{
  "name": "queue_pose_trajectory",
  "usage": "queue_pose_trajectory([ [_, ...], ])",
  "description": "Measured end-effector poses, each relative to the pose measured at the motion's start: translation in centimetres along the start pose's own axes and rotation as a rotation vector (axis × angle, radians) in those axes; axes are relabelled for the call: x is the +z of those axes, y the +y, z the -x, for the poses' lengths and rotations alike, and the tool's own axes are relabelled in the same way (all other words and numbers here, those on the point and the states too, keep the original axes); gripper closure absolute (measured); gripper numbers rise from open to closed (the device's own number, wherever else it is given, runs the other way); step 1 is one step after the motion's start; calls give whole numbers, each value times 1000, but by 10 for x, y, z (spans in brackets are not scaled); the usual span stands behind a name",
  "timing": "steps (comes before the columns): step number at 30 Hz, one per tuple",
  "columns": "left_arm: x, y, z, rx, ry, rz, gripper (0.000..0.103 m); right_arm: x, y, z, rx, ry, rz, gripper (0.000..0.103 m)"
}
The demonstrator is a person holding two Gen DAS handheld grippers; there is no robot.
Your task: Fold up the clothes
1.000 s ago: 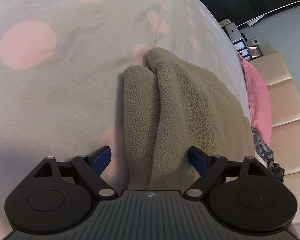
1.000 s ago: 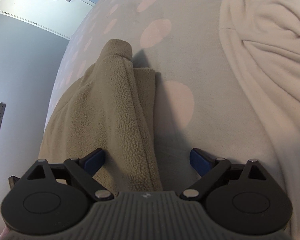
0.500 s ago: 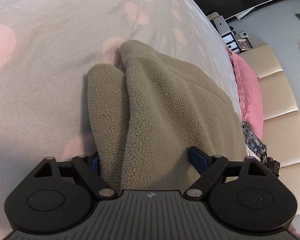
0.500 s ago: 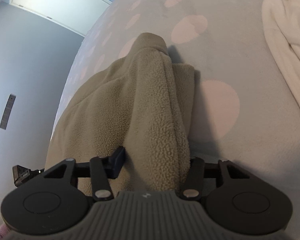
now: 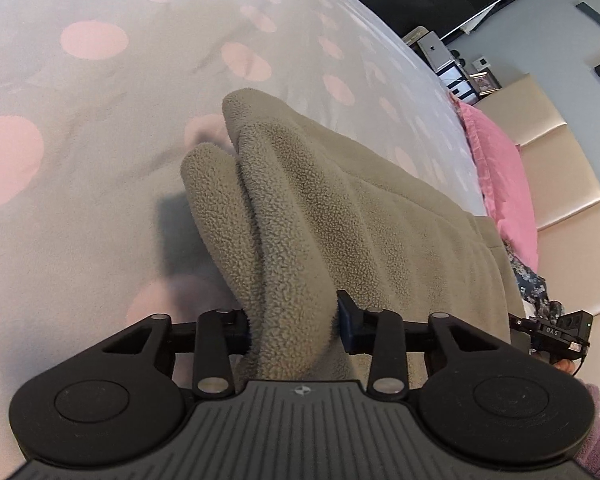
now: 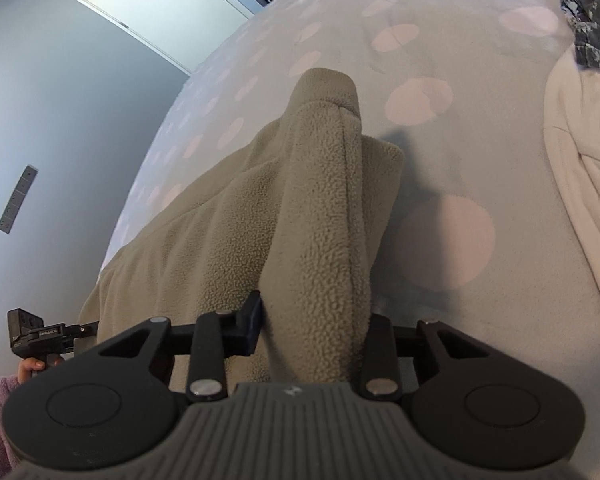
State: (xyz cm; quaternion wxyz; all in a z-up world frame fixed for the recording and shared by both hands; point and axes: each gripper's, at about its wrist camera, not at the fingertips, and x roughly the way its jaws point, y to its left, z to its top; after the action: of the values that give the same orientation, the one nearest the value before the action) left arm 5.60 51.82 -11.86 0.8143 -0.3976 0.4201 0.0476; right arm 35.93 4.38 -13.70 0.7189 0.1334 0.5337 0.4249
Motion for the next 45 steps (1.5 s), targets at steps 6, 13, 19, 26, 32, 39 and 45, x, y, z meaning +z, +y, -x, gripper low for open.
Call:
queue_pose_trajectory([
  [6,7,9,-4,49,61,59,38,10,-12,-9,-119,52,-36,28],
  [13,12,32,-22,-6,119,122,24,14,-43,-26,-66,112,-162,4],
  [19,12,49,-35,-80,128,171,20,18,-48,-33,-9,107,-186,5],
  [26,12,45,-39,-70,128,188,20,17,-39,-49,74,107,-217,29],
  [32,12,36,-38,-61,126,171,38,18,-25,-49,51,96,-165,43],
  [39,10,23,-22,-57,82,100,67,19,5,-23,23,31,-42,64],
  [45,6,7,5,-76,19,53,72,14,34,12,61,-40,8,66],
])
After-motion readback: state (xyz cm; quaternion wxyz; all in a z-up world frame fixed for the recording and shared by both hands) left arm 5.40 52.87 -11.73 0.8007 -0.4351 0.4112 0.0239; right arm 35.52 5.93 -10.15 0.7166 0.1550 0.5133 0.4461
